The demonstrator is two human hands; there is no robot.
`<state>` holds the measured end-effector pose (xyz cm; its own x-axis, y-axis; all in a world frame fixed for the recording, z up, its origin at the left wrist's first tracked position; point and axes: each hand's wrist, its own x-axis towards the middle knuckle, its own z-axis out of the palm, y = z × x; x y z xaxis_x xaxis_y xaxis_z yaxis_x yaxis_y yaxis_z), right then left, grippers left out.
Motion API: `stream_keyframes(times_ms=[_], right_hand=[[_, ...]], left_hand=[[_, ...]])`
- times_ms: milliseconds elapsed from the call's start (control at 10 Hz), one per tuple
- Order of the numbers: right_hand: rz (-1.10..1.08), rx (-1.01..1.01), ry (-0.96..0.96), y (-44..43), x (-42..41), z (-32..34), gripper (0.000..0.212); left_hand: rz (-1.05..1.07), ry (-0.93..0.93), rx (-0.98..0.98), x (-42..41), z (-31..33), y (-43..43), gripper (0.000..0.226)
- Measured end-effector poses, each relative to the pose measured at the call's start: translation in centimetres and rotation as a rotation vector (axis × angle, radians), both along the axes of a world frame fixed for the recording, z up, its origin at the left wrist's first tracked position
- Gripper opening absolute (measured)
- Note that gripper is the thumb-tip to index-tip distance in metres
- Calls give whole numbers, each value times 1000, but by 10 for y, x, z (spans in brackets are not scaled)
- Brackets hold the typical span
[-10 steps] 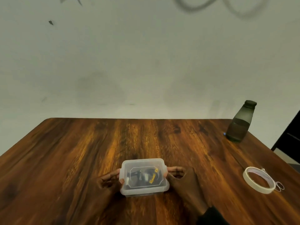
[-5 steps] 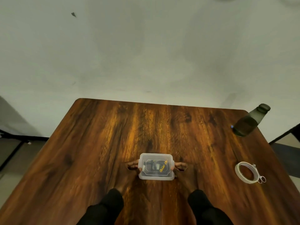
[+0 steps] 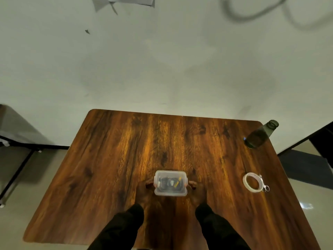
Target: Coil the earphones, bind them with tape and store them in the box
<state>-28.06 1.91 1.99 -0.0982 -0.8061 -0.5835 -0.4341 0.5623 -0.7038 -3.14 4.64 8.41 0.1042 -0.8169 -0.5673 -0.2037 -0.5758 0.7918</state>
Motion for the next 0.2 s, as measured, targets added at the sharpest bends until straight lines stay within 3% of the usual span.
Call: stream_keyframes(times_ms=[100, 200], right_hand=[[96, -81, 123, 17, 5, 20, 18], [96, -161, 43, 28, 7, 46, 8]], left_hand=[[-11, -47, -43, 2, 4, 14, 7], [-29, -18, -87, 5, 35, 18, 12]])
